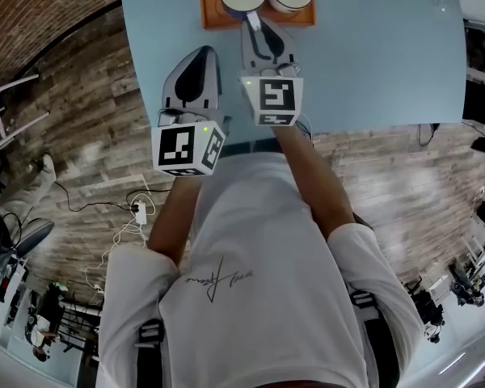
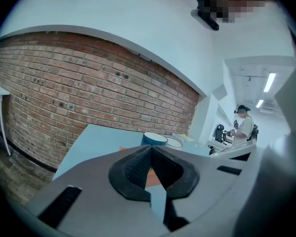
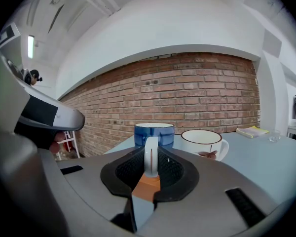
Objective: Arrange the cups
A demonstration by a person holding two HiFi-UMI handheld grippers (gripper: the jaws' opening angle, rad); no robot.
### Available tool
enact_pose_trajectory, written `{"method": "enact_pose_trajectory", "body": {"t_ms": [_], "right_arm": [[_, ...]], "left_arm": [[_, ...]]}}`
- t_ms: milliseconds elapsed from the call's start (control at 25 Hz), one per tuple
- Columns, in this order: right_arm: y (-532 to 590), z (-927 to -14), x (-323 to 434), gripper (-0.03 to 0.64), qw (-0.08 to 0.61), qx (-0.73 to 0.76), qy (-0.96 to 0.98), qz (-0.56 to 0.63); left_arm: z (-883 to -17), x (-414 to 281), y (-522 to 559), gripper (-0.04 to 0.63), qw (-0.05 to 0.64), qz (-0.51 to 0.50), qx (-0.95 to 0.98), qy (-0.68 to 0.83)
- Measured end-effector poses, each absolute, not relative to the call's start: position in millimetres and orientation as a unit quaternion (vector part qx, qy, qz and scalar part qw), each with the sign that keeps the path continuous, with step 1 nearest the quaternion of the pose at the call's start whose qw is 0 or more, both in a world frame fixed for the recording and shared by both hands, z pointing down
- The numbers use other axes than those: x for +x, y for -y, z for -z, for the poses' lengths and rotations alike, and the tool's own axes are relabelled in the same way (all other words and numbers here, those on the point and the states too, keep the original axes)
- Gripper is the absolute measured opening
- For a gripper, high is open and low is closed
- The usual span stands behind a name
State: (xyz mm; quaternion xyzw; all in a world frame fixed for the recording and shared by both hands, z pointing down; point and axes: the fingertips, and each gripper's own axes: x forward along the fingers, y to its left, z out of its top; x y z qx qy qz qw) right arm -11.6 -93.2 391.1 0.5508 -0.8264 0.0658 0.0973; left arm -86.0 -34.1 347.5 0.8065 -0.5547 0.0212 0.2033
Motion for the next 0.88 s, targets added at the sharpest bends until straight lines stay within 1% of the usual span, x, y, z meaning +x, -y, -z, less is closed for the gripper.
{"method": "enact_pose_trajectory", "body": {"t_ms": [880], "right_arm": [[98,-394,-26,0.064,0.076,0.598,0.794,-0.075]], "left_arm": [[-349,-116,31,0.008,0.203,-0.023,0.79,0.579]]}}
